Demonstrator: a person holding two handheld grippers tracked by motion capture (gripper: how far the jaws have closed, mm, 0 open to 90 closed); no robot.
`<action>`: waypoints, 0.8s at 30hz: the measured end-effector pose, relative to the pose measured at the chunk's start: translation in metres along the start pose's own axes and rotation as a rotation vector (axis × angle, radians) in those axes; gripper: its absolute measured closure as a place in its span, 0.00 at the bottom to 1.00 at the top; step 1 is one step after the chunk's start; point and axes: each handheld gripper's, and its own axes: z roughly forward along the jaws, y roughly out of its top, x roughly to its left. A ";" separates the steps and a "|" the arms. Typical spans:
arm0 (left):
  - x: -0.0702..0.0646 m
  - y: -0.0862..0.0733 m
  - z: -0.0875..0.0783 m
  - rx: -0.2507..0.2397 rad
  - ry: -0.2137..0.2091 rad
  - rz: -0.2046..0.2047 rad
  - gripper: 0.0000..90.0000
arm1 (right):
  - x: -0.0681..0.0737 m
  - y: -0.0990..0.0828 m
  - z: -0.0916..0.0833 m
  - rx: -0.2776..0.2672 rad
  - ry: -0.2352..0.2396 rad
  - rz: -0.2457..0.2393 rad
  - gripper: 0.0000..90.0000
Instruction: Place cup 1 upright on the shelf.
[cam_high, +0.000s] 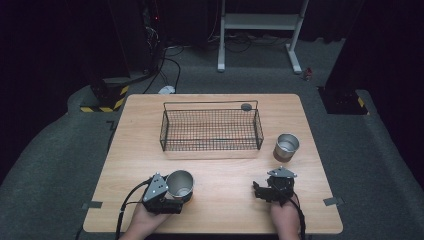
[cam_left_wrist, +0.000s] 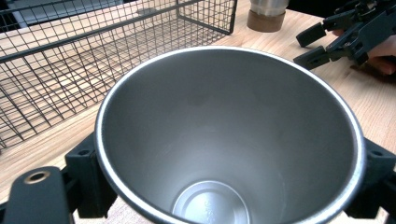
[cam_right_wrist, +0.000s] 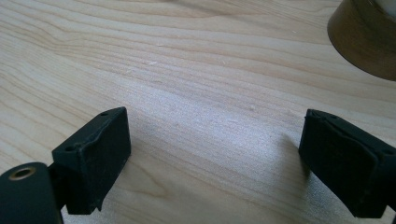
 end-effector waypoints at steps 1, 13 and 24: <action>0.000 0.000 0.000 0.000 0.000 0.000 0.15 | 0.000 0.000 0.000 0.000 0.000 0.000 0.10; 0.004 0.001 -0.009 -0.032 0.014 -0.006 0.15 | 0.000 0.000 0.000 0.001 -0.001 -0.001 0.10; 0.011 0.000 -0.015 -0.040 0.036 -0.025 0.15 | 0.000 0.000 0.000 0.000 0.000 0.000 0.10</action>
